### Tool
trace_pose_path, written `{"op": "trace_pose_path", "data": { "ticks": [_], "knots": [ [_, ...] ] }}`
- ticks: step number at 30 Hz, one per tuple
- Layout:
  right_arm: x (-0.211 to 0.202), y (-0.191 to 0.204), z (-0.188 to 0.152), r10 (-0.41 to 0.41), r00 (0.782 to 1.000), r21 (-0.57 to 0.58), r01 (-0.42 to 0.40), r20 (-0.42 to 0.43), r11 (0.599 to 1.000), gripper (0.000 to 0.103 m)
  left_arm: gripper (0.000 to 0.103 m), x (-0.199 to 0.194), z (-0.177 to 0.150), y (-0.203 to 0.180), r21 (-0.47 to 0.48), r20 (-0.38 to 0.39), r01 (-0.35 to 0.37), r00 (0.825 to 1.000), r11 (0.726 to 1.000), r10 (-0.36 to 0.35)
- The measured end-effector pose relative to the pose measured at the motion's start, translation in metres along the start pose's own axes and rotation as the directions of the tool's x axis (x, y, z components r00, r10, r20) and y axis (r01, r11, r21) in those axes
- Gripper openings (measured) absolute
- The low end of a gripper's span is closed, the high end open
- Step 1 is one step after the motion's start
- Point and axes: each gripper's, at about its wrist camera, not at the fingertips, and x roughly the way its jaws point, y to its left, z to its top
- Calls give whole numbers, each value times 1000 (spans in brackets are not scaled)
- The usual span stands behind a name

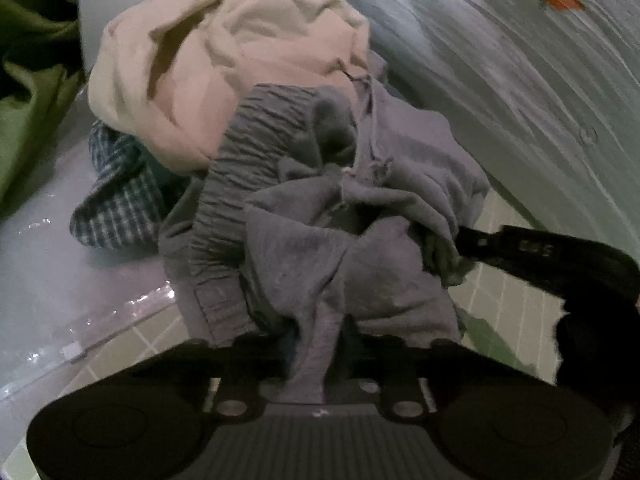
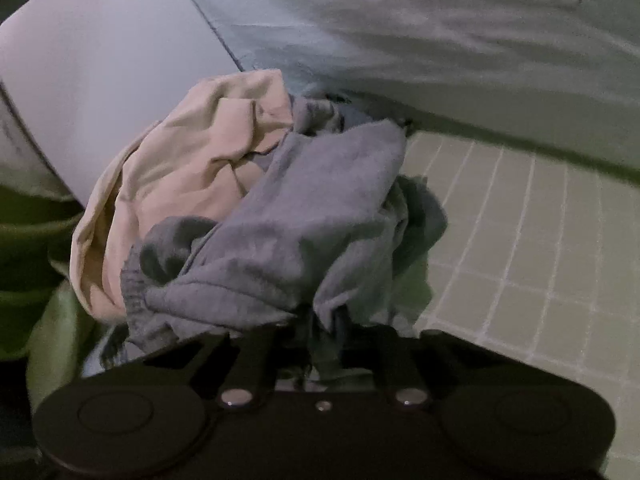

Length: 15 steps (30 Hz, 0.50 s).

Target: Fold clothes

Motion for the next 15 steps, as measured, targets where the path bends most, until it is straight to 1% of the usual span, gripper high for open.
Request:
{"op": "trace_pose_path", "data": {
  "ticks": [2, 6, 8, 10, 12, 15],
  "knots": [
    [-8, -8, -3, -6, 1000, 8, 6, 7, 1000, 9, 16, -6, -5, -6, 34, 7, 6, 1000, 999, -7],
    [-25, -25, -10, -19, 1000, 24, 18, 21, 1000, 8, 15, -20, -18, -21, 84, 13, 36, 999, 996, -37],
    [-37, -36, -14, -30, 999, 40, 28, 29, 999, 8, 16, -27, -30, -35, 114, 4, 78, 997, 990, -79],
    [-67, -65, -29, -83, 996, 99, 78, 43, 992, 7, 16, -33, -46, -56, 152, -15, 116, 993, 982, -115],
    [-100, -95, -48, -140, 989, 138, 133, 42, 981, 7, 17, -39, -69, -85, 201, -52, 155, 988, 967, -147],
    [-150, -137, -75, -237, 971, 174, 228, 34, 958, 7, 25, -48, -103, -126, 257, -111, 222, 974, 941, -199]
  ]
}}
